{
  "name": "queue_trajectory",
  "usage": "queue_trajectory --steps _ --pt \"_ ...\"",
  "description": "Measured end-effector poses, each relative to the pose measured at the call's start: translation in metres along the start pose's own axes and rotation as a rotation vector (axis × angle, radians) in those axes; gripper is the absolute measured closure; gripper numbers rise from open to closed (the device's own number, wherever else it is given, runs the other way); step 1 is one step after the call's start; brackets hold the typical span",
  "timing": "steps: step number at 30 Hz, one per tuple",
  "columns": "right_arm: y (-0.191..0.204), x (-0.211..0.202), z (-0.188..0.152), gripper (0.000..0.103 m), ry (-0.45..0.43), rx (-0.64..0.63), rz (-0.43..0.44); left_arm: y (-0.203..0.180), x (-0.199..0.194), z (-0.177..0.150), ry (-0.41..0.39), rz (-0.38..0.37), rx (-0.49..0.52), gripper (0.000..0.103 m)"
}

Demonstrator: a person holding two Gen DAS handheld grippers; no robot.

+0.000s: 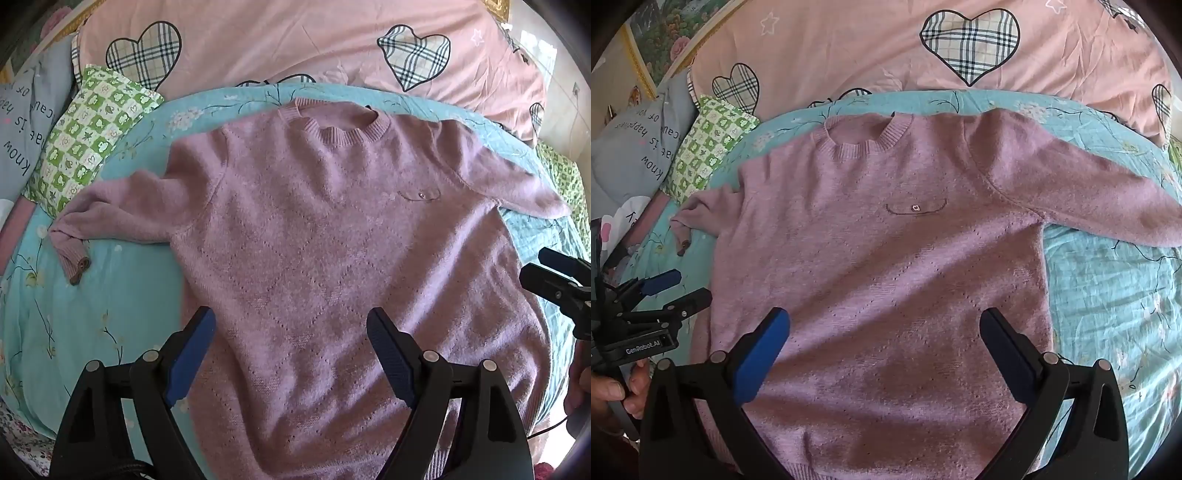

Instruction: Fold small clothes

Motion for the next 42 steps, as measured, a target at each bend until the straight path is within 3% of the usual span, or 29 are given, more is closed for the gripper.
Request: queue_trajectory --steps 42 --pt "0.001 0.011 -0.011 0.001 0.046 0.01 0.013 0.002 0.008 -0.003 0.038 -0.011 -0.01 0.018"
Point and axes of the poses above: each gripper's, at about its wrist camera, not at the fingertips, and x roughly the way its jaws point, y to its left, z to its top, the point moved 10 cm from there along x, roughly the way its jaws point, and after that the axes turned 1 degree about x, right-handed, at the moved point
